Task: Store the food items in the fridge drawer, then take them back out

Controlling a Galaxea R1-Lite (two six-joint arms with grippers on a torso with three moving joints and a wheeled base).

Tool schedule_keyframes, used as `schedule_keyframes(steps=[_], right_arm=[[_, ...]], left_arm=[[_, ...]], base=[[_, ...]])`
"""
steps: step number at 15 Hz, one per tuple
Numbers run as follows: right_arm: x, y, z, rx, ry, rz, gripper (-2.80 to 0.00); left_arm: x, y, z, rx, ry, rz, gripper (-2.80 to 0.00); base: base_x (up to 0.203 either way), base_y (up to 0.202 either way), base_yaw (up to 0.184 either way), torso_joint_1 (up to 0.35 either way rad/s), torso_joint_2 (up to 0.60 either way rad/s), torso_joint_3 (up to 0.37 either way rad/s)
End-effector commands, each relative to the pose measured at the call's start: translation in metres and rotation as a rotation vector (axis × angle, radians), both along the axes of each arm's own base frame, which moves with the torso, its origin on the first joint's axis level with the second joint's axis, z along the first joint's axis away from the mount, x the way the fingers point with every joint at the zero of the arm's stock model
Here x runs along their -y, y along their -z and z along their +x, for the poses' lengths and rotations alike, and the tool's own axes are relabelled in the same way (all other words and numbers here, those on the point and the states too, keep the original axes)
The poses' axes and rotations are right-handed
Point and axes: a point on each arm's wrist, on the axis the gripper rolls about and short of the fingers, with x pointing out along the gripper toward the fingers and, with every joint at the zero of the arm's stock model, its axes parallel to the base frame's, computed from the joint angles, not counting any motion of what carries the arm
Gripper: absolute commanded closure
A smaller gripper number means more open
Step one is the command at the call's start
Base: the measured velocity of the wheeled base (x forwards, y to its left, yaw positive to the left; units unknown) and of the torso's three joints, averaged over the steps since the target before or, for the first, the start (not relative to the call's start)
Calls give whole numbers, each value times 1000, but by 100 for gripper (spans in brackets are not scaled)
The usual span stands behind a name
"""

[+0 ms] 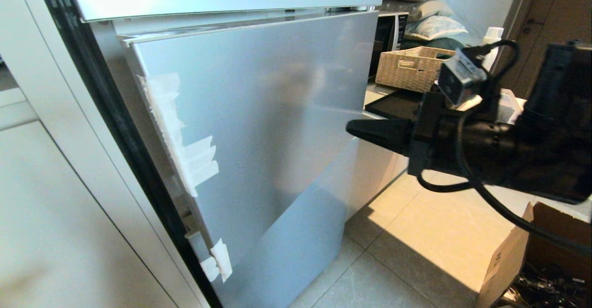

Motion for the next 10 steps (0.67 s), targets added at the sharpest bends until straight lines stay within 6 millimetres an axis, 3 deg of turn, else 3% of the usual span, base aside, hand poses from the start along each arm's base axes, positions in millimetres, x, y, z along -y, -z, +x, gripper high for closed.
schedule_keyframes(steps=[1, 3, 4, 10], right_arm=[[49, -7, -54, 138, 50, 0, 0], [62, -5, -64, 193, 80, -23, 0], [59, -4, -59, 189, 76, -30, 0], [4, 2, 19, 148, -10, -40, 0]], left_arm=[[0, 0, 0, -2, 0, 0, 0], [0, 0, 0, -1, 0, 0, 0], [0, 0, 0, -2, 0, 0, 0], [0, 0, 0, -1, 0, 0, 0]], base=[[0, 0, 0, 0, 0, 0], [0, 0, 0, 0, 0, 0], [0, 0, 0, 0, 0, 0], [0, 0, 0, 0, 0, 0]])
